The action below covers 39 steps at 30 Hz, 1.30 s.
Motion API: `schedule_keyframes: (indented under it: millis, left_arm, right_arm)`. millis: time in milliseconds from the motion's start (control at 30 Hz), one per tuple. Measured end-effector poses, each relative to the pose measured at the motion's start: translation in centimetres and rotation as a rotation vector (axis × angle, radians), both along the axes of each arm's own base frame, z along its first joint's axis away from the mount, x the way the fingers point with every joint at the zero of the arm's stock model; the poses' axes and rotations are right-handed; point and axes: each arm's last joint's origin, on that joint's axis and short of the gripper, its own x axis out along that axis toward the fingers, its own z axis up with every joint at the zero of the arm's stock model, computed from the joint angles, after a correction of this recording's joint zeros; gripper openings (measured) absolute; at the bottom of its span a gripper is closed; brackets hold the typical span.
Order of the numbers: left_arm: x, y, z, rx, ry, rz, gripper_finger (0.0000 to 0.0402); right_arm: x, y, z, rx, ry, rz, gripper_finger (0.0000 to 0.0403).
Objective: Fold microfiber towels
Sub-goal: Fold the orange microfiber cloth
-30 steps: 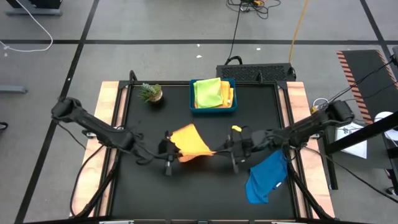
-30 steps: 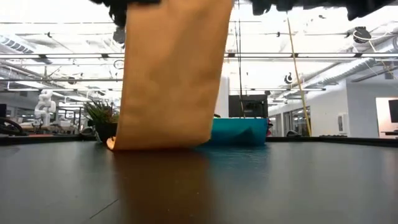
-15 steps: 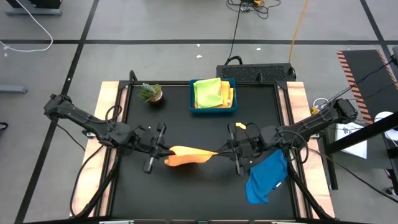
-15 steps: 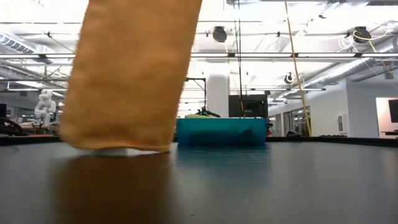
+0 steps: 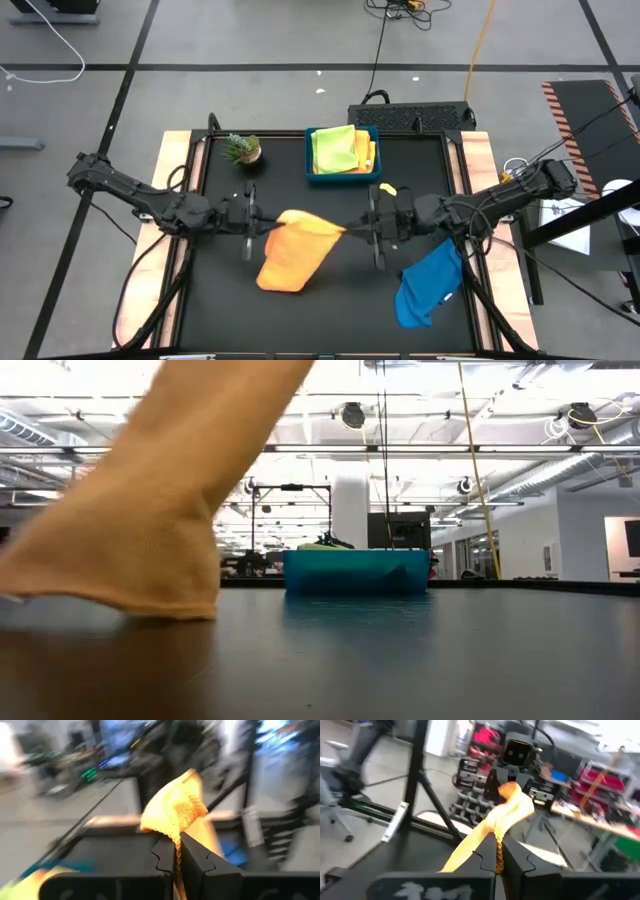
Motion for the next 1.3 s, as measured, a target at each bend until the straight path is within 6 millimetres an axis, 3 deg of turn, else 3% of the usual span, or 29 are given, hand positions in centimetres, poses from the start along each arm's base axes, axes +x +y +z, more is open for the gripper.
schedule_keyframes:
  millis: [267,533,900,1033,1300]
  left_arm:
    - [0.3,2.8,-2.0,0.059,0.198,0.230,0.0006]
    - [0.6,4.4,-1.9,0.122,0.201,0.306,0.0008]
    - [-0.2,4.4,1.8,0.370,-0.058,0.317,0.0007]
    - [-0.1,4.9,2.0,0.467,-0.060,0.342,0.0010]
    - [1.4,5.9,0.7,0.558,0.046,0.407,0.0015]
  right_arm:
    - [0.5,-2.9,-1.5,0.021,0.093,-0.139,0.0000]
    - [0.7,-4.3,-1.5,0.005,0.094,-0.238,0.0000]
    - [-1.5,-4.6,2.3,-0.062,-0.127,-0.240,0.0000]
    - [-2.3,-5.3,3.0,-0.059,-0.156,-0.258,0.0000]
    - [-2.2,-6.2,2.6,-0.070,-0.111,-0.298,0.0000]
